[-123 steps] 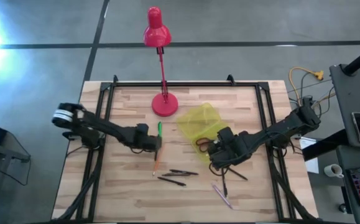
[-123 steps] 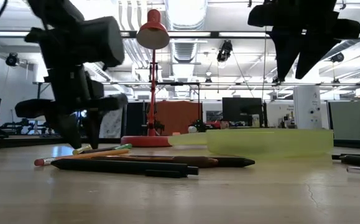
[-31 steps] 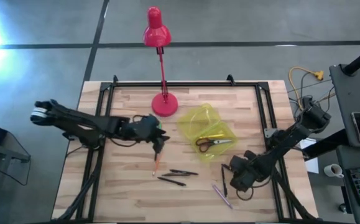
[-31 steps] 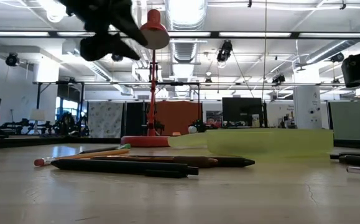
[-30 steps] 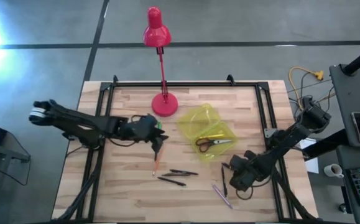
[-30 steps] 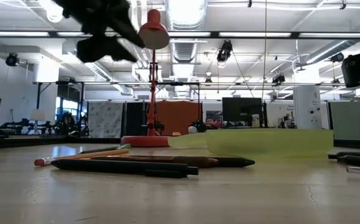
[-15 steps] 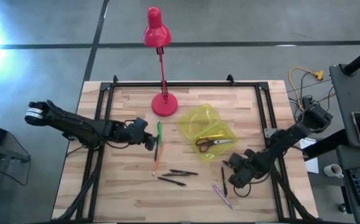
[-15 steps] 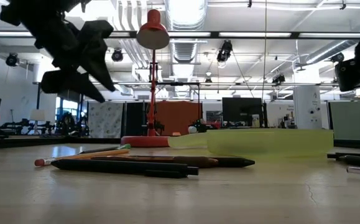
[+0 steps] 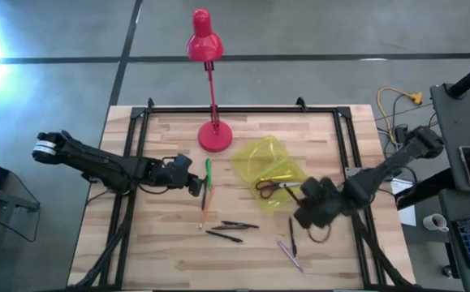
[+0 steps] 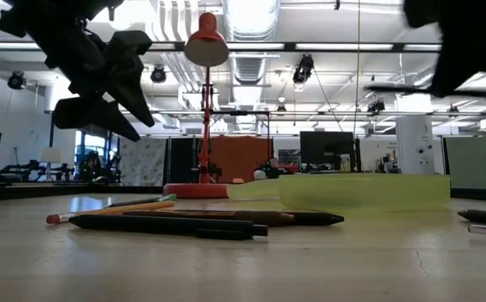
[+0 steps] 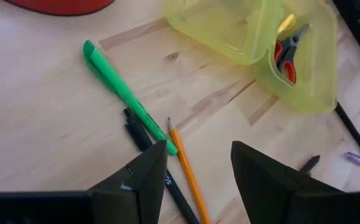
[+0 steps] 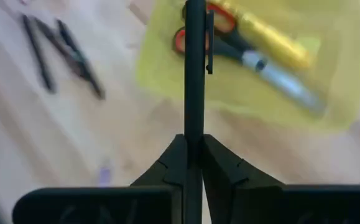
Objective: Pick & place school supplies into a supply box
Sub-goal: Put the black pen into the yellow supply box, then put the green pen into the yellow supply box
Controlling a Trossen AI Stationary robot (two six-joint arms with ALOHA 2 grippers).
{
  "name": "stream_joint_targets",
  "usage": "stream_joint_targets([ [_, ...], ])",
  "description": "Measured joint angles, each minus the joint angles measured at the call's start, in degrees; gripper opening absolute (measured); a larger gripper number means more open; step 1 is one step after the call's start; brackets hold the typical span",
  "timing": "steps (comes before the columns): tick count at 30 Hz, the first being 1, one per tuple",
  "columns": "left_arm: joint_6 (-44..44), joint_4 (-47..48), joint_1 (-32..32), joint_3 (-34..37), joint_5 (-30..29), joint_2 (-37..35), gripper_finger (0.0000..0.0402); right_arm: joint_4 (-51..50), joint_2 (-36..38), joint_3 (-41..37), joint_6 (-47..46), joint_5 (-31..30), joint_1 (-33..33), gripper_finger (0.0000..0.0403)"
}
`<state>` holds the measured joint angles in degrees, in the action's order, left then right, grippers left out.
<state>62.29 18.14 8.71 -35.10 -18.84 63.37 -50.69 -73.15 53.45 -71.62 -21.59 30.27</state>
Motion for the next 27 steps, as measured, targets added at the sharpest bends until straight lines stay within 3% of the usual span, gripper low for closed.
stream_joint_targets([
  [6, -0.01, 0.01, -0.09, -0.01, -0.01, 0.0, 0.0163, 2.78, -5.18, 0.13, 29.28, 9.45, -13.65, 0.0061],
  [12, 0.01, 0.01, -0.07, 0.14, -0.01, 0.0, 0.0163, 0.38, -10.15, 4.0, 41.12, 9.33, -19.28, 0.0107],
  [21, 2.7, -0.02, -0.4, 0.69, 0.02, 0.04, 0.0163, -7.8, -9.23, 11.17, 41.9, -1.28, -16.3, 0.0152],
  [27, 12.04, 0.11, -4.34, 2.8, -0.02, 2.46, 0.0163, -13.14, -8.47, 14.82, 27.64, -2.49, -13.91, 0.0169],
])
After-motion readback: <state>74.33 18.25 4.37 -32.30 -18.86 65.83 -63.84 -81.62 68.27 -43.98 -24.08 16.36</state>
